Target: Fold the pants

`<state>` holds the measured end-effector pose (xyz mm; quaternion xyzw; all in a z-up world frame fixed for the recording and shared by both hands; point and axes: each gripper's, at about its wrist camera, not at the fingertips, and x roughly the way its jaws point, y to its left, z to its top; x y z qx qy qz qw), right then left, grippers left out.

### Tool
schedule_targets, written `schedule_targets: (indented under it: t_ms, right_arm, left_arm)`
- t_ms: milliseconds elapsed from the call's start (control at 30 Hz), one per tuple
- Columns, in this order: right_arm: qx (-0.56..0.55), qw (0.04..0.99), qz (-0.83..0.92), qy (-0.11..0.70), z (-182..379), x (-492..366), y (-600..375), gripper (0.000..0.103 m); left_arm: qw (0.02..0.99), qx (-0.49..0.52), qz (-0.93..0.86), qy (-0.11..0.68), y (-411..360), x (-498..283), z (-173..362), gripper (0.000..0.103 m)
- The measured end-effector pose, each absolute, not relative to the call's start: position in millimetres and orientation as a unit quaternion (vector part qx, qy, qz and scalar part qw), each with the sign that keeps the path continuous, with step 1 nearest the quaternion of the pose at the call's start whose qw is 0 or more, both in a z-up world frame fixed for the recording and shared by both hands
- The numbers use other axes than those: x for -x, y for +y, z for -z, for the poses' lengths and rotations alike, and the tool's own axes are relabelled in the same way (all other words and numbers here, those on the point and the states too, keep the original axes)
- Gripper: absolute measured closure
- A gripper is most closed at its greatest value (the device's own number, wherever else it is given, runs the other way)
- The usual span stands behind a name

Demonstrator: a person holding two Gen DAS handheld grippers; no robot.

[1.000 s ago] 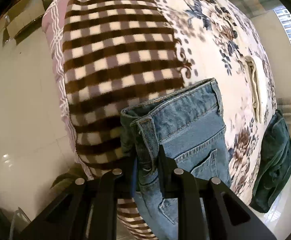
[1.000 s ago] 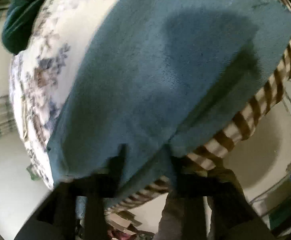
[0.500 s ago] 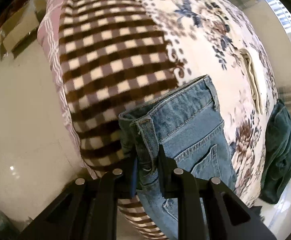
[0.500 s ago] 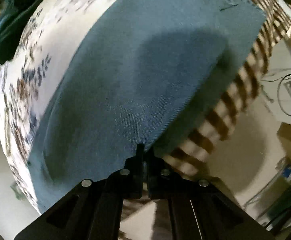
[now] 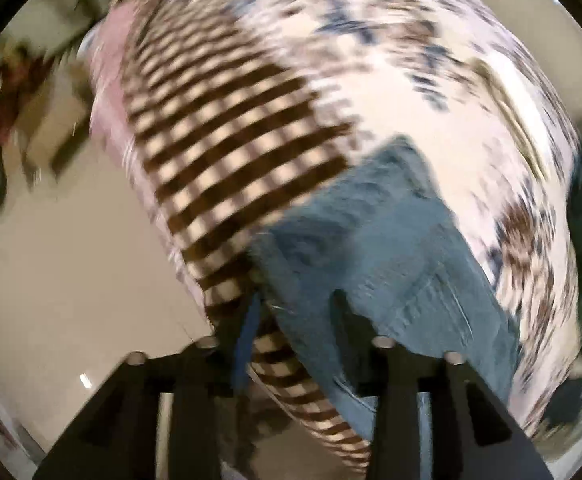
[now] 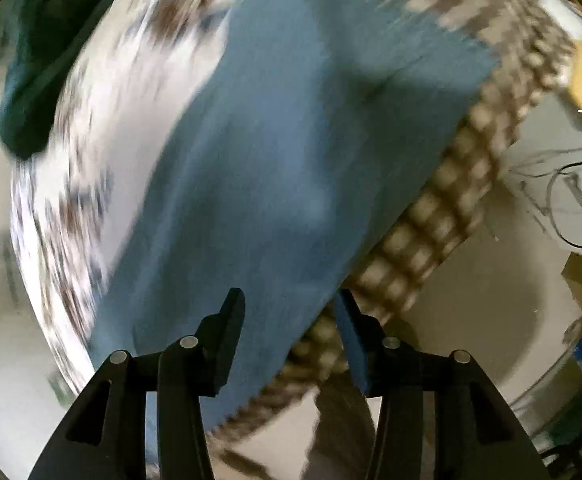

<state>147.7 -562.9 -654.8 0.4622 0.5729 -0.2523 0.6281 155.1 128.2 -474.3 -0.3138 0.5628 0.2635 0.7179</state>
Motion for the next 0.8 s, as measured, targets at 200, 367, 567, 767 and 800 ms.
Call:
schedule_targets:
  t_ms: [200, 367, 567, 767, 800]
  right_arm:
    - [-0.530, 0.621, 0.340, 0.466, 650, -130, -665, 0.054]
    - [-0.510, 0.612, 0.357, 0.488, 679, -152, -714, 0.054]
    - [-0.408, 0.644, 0.370, 0.531, 691, -183, -722, 0.091]
    - [-0.331, 0.671, 0.403, 0.527, 649, -173, -732, 0.093]
    - [-0.328, 0.668, 0.403, 0.533, 646, -170, -736, 0.093]
  left_arm:
    - [0.762, 0.218, -0.180, 0.583, 35, -207, 468, 0.025]
    - [0.758, 0.173, -0.122, 0.617, -42, -243, 491, 0.025]
    - [0.753, 0.092, -0.072, 0.648, -123, -267, 515, 0.025]
    - [0.745, 0.059, -0.051, 0.663, -144, -271, 523, 0.025]
    - [0.743, 0.059, -0.048, 0.665, -147, -271, 526, 0.025]
